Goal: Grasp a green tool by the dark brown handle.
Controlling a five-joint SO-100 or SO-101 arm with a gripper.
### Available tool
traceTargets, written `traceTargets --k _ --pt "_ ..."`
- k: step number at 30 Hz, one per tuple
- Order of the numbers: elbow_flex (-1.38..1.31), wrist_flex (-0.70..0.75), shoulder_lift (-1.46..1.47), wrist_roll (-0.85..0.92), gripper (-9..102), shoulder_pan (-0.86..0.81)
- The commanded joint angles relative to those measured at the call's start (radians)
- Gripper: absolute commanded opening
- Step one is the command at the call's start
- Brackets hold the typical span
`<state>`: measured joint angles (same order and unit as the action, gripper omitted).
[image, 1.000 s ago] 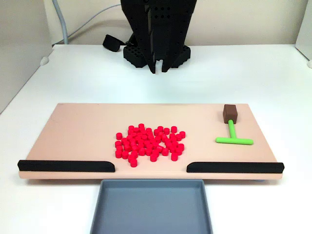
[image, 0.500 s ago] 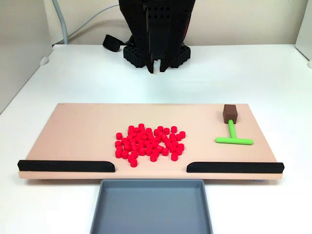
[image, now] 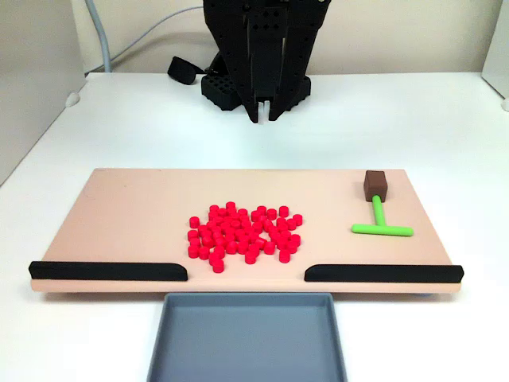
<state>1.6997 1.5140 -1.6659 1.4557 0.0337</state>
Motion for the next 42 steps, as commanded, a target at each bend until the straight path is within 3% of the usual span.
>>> traceTargets --k 1,17,29,42 --pt "-0.005 -0.002 -0.025 0.023 2 0.018" --pt "-0.008 -0.008 0.028 -0.060 0 0.156" --pt "-0.005 -0.087 0.055 -0.229 0 0.252" --pt "-0.003 -0.190 0.103 -0.291 0 0.307"
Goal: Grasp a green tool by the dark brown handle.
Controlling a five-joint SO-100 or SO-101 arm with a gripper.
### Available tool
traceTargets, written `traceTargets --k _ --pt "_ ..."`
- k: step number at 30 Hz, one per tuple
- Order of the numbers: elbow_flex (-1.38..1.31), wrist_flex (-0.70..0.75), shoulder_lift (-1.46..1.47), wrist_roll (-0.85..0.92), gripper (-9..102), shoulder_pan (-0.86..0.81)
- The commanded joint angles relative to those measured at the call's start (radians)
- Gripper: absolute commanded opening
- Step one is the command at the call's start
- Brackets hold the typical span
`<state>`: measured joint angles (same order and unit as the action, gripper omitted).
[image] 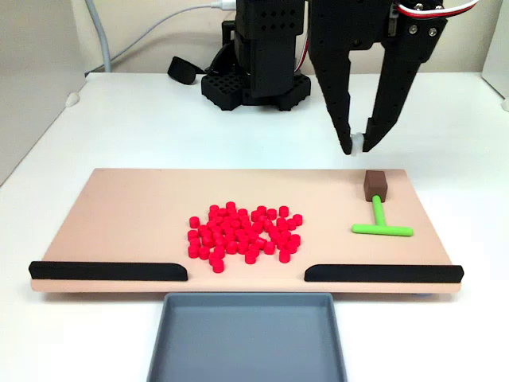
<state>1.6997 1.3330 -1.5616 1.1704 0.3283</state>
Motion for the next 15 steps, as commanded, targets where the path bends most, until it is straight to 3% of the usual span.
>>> traceTargets --k 1,12,15 --pt "0.005 -0.015 -0.003 -0.011 0 0.014" --pt "0.064 -0.058 -0.015 -0.049 4 0.028" --pt "0.064 -0.058 -0.015 -0.025 9 0.026"
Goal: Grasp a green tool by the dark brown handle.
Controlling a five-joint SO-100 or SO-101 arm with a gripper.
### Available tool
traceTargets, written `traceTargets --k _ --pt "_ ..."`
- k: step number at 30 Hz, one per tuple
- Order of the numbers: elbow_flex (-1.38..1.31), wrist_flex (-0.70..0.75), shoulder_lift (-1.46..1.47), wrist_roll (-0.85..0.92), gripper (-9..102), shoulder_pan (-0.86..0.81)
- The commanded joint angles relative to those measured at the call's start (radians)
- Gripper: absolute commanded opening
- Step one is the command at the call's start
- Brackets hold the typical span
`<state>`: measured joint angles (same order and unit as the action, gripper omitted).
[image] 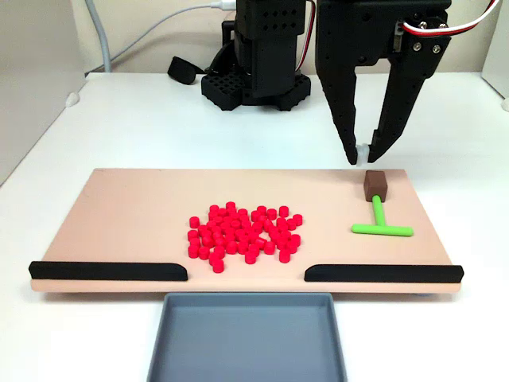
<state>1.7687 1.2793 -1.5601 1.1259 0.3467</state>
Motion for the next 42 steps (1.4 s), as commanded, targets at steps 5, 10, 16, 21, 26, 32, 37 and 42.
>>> traceTargets --k 5,10,16,21,26,32,37,42 --pt "-0.006 -0.006 -0.035 0.046 16 -0.008" --pt "-0.017 -0.006 -0.017 0.067 18 -0.020" --pt "-0.021 -0.038 0.008 0.069 18 -0.023" --pt "-0.023 -0.046 0.034 0.081 19 -0.031" --pt "-0.025 -0.057 0.049 0.081 19 -0.034" --pt "-0.046 -0.057 0.077 0.081 19 -0.040" --pt "-0.052 -0.057 0.081 0.081 19 -0.041" --pt "-0.063 -0.057 0.081 0.080 19 -0.040"
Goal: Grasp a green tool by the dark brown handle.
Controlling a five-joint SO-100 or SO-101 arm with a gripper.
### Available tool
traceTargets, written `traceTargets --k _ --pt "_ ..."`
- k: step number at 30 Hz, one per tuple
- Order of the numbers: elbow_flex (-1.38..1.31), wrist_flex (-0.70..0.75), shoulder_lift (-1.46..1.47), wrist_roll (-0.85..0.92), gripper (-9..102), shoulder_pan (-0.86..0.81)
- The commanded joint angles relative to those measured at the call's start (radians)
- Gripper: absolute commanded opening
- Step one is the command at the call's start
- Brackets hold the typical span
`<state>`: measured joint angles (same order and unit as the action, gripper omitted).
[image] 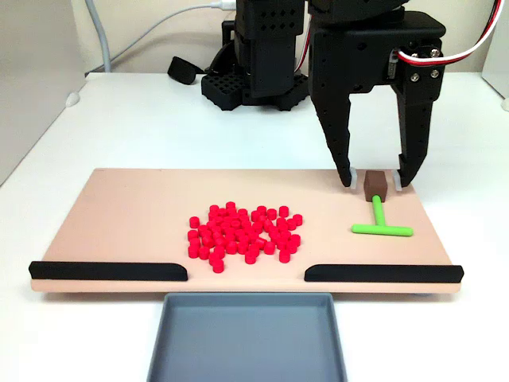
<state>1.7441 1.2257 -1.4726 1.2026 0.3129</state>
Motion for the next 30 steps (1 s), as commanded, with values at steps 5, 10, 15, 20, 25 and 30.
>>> traceTargets --k 5,10,15,20,25,30 --pt "-0.048 -0.003 0.000 0.003 18 -0.002" --pt "-0.049 -0.003 0.011 0.000 17 0.003" --pt "-0.049 -0.003 0.017 -0.005 17 0.005" --pt "-0.049 -0.003 0.018 -0.015 16 0.015" --pt "-0.049 -0.003 0.018 -0.035 15 0.028" --pt "-0.044 -0.003 0.018 -0.043 13 0.035"
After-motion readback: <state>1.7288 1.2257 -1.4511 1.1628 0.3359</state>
